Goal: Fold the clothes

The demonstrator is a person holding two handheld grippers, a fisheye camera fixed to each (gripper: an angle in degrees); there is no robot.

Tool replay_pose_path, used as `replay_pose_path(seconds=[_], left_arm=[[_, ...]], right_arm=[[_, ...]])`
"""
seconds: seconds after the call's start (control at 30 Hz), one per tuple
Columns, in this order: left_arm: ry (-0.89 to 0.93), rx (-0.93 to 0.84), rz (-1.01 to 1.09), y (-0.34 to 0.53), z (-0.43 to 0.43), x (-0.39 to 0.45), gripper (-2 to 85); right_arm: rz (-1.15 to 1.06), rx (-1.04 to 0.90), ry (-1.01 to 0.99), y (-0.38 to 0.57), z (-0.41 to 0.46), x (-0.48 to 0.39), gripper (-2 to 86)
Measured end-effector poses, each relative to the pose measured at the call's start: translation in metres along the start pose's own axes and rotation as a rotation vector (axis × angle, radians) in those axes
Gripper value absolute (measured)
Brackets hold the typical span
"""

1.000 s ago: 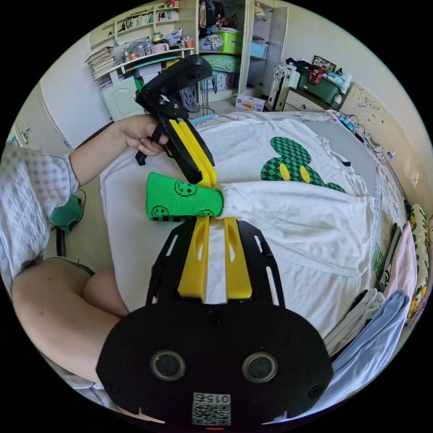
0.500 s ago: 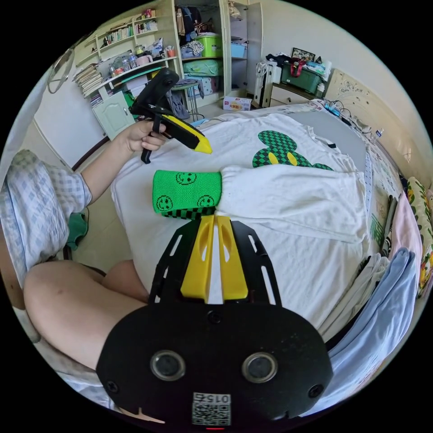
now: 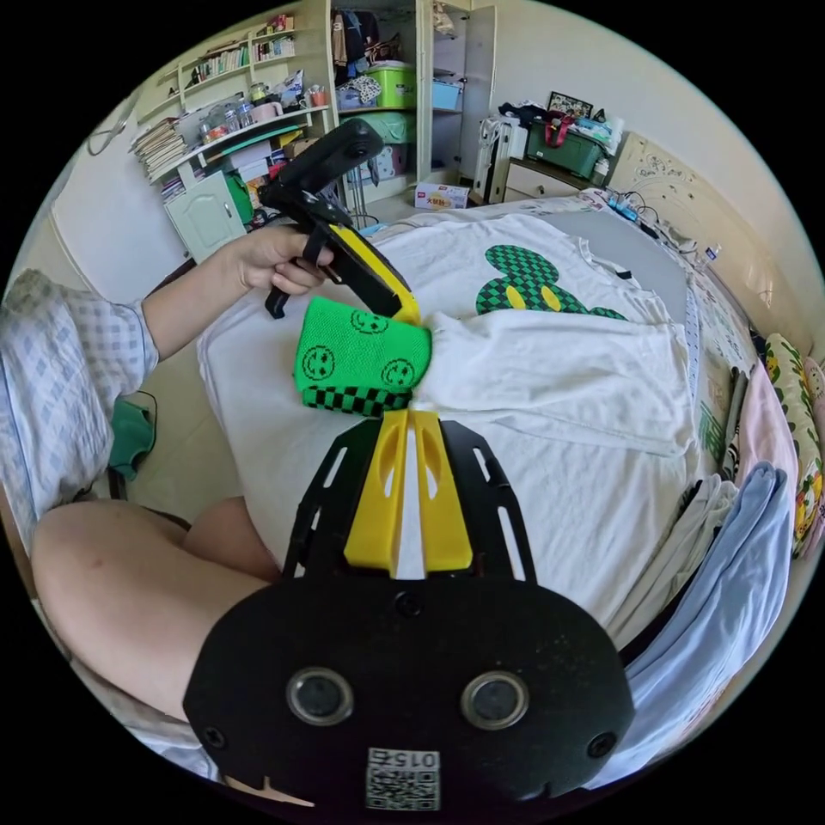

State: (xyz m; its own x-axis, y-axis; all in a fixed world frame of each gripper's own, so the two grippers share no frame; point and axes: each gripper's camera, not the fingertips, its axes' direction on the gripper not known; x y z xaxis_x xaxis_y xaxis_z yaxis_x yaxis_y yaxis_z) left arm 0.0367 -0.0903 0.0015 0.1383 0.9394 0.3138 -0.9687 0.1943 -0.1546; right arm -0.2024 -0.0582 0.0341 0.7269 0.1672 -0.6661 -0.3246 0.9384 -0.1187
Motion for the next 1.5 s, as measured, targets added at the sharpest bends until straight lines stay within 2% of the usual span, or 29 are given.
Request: replay_pose_path(seconds=[0.2,0.43,0.57,0.63,0.73,0.87,1.0,1.07,1.17,1.27,1.5], left_arm=[[-0.049,0.076,-0.035,0.021,-0.036,0.012,-0.8],[-0.202,-0.074,-0.018,0.019,-0.005,0.036,-0.8],[-0.155,-0.069,-0.059,0.019,-0.013,0.036,-0.2],[-0.135,-0.043,-0.059,0.022,-0.026,0.039,0.3],[-0.212,0.049,-0.025,0.021,-0.055,0.056,0.9],[-0.145,0.121,0.032,-0.008,-0.063,0.074,0.3],[-0.158,-0.037,0.076,-0.033,-0.027,0.079,-0.5],[-0.138,-0.124,0.078,-0.037,-0.012,0.074,-0.6],[-0.236,-0.175,0.064,-0.038,-0.013,0.071,-0.7],[-0.243,-0.190,0.068,-0.039,-0.024,0.073,-0.7],[-0.283,-0.241,0.077,-0.047,-0.052,0.080,-0.7]], right_arm=[[0.016,0.044,-0.059,0.007,-0.016,0.004,-1.0],[-0.019,-0.052,-0.059,-0.001,0.004,0.001,-0.9],[0.013,-0.079,-0.079,0.000,-0.006,0.014,0.1],[0.018,-0.029,-0.081,0.004,-0.020,0.020,2.3],[0.005,0.084,-0.069,0.003,-0.039,0.024,4.2],[0.026,0.160,-0.042,-0.025,-0.029,0.031,0.9],[-0.021,0.036,-0.128,-0.047,0.000,0.028,-0.1],[-0.040,-0.023,-0.099,-0.044,0.011,0.023,-0.3],[-0.018,-0.025,-0.127,-0.035,0.009,0.029,-0.9],[0.008,-0.039,-0.194,-0.033,0.007,0.039,-1.0],[-0.022,-0.098,-0.209,-0.034,0.008,0.038,-1.0]])
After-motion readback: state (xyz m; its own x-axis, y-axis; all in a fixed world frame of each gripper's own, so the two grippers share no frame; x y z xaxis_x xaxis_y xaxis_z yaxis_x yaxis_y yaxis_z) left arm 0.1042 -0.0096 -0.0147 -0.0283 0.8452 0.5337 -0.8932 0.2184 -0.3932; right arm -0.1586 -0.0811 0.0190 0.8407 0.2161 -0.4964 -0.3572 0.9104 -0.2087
